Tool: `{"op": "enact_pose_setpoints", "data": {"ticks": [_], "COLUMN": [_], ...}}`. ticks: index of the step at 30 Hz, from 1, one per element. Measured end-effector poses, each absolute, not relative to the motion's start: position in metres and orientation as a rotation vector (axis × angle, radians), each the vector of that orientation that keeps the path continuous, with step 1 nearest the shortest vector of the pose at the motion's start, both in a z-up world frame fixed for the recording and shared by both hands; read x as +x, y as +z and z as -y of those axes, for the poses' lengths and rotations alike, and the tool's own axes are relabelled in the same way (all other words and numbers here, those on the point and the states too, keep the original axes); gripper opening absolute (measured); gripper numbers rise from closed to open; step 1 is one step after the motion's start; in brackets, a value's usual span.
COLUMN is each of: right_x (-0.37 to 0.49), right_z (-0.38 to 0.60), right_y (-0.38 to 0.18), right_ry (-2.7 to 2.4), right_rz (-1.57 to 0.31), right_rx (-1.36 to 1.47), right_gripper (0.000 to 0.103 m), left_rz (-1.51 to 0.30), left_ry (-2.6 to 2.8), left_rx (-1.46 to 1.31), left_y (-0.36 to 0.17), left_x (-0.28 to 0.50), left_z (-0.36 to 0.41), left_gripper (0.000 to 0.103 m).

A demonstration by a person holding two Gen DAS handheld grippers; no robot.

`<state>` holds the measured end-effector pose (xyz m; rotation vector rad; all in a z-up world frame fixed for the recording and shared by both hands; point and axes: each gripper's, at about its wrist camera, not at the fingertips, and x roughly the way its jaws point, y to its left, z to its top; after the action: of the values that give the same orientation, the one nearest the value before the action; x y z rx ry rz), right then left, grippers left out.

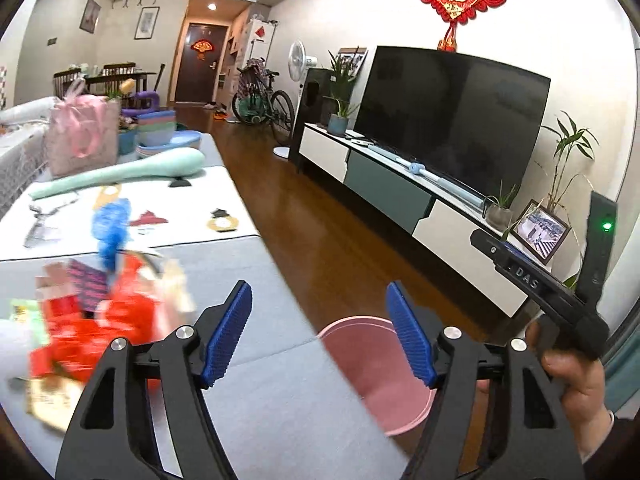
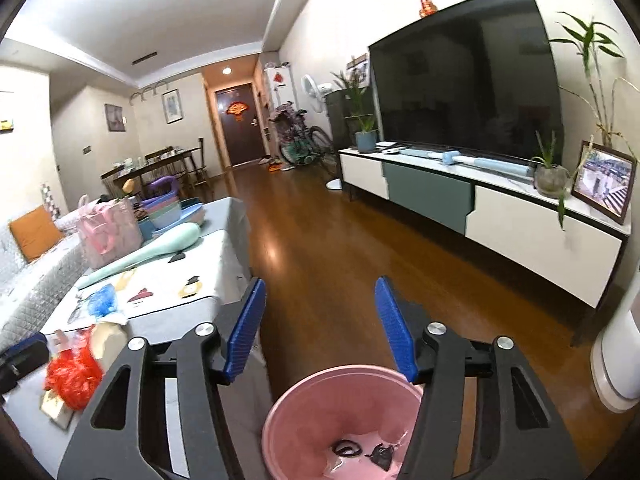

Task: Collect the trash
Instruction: 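Open both tools to drop the tape roll and wrapper into the wastebasket, then grasp the red plastic bag with the right tool while the left tool grasps bubble wrap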

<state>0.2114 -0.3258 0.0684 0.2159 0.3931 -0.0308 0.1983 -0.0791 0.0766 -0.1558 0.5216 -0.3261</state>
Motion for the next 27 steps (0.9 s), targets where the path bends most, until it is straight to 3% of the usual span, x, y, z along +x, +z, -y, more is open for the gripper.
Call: {"op": "enact_pose_setpoints", "data": {"ticks": [10, 18, 21, 27], "right_x": [0.181, 0.173, 0.178, 0.183], "right_z": [0.265, 0.202, 0.17, 0.111], "right_y": [0.098, 0.108, 0.098, 0.072], "right_ry": [0.116, 0.238, 0.286, 0.387], "right_rz": [-0.396, -0.384, -0.409, -0.463], "right_rx": [0.149, 0.142, 0.153, 0.079], "right_gripper": [0.052, 0.056, 0.056, 0.056], "left_rz": [-0.48, -0.441, -0.474, -0.53], "left_ry": [-0.191, -0.065, -0.024, 0.005], "left_rx": [-0.148, -0.022, -0.086, -0.165], "left_y": [0.113, 0.103, 0.087, 0.068], "left_x": [0.157, 0.145, 0.153, 0.166], "left_z": [-0.047, -0.122, -0.151, -0.176], "left_gripper": [0.068, 0.066, 0.056, 0.051]}}
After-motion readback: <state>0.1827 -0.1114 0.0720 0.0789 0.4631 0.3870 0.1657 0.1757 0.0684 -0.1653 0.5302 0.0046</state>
